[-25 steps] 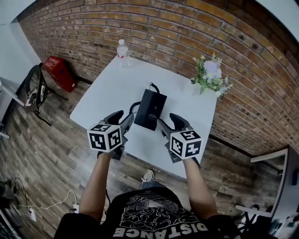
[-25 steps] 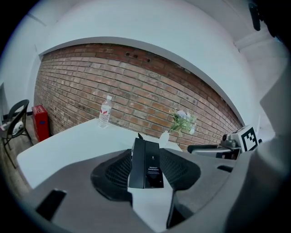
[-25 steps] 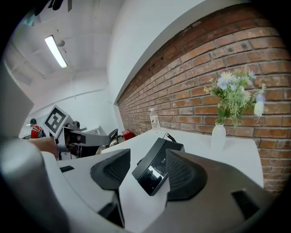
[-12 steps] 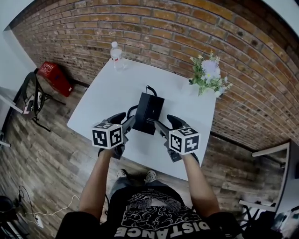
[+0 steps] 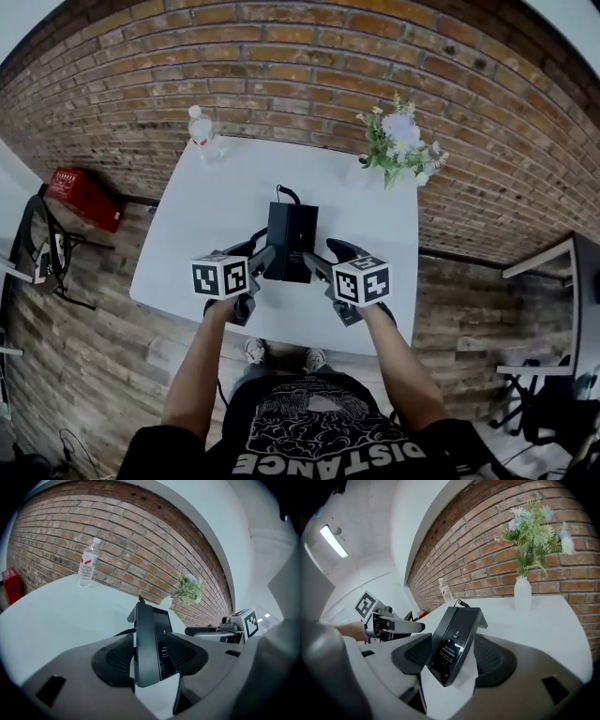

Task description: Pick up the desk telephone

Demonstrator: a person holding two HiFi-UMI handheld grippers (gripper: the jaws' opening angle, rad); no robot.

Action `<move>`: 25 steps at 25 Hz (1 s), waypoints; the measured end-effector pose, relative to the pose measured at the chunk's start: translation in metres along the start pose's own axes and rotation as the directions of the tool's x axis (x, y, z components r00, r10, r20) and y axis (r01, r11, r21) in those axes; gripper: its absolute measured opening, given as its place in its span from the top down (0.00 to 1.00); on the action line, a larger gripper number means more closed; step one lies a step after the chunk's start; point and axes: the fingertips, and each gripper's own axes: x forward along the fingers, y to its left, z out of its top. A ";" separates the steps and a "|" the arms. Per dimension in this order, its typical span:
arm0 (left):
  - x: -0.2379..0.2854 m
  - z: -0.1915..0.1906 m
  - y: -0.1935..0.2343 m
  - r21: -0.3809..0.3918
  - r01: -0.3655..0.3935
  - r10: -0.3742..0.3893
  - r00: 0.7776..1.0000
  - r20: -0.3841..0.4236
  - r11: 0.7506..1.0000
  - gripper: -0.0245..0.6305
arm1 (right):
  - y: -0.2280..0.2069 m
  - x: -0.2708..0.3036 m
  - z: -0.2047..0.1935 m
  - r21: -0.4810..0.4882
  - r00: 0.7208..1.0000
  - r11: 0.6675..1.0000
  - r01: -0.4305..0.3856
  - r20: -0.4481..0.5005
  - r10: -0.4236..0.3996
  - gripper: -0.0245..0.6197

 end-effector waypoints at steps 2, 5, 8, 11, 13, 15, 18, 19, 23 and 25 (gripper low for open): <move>0.008 0.001 0.004 -0.013 0.039 -0.040 0.999 -0.023 0.999 0.66 | -0.004 0.007 -0.004 0.029 1.000 0.999 0.014 -0.009 -0.014 0.56; 0.019 0.000 0.008 -0.047 0.097 -0.100 0.993 -0.057 0.994 0.64 | -0.007 0.017 -0.009 0.071 1.000 0.997 0.023 -0.023 -0.021 0.55; 0.028 -0.004 0.013 -0.080 0.145 -0.152 0.984 -0.091 0.986 0.62 | -0.007 0.028 -0.015 0.094 0.999 0.995 0.036 -0.040 -0.033 0.54; 0.036 -0.006 0.013 -0.089 0.192 -0.203 0.971 -0.124 0.977 0.62 | -0.011 0.036 -0.020 0.117 0.997 0.991 0.057 -0.056 -0.051 0.54; 0.041 -0.006 0.012 -0.084 0.226 -0.236 0.961 -0.146 0.971 0.62 | -0.011 0.041 -0.022 0.136 0.997 0.989 0.062 -0.063 -0.054 0.53; 0.047 -0.007 0.011 -0.079 0.250 -0.260 0.951 -0.165 0.965 0.62 | -0.012 0.045 -0.024 0.153 0.996 0.986 0.067 -0.071 -0.057 0.52; 0.056 -0.007 0.010 -0.087 0.280 -0.292 0.939 -0.183 0.956 0.62 | -0.014 0.051 -0.028 0.174 0.995 0.982 0.073 -0.076 -0.060 0.51; 0.058 -0.007 0.009 -0.090 0.289 -0.301 0.935 -0.189 0.953 0.62 | -0.015 0.053 -0.028 0.186 0.995 0.980 0.073 -0.073 -0.061 0.51; 0.066 -0.010 0.009 -0.096 0.315 -0.328 0.919 -0.218 0.944 0.62 | -0.020 0.058 -0.028 0.234 0.996 0.969 0.078 -0.066 -0.065 0.51; 0.068 -0.011 0.007 -0.109 0.336 -0.353 0.908 -0.226 0.935 0.62 | -0.020 0.061 -0.029 0.249 0.996 0.966 0.073 -0.067 -0.058 0.51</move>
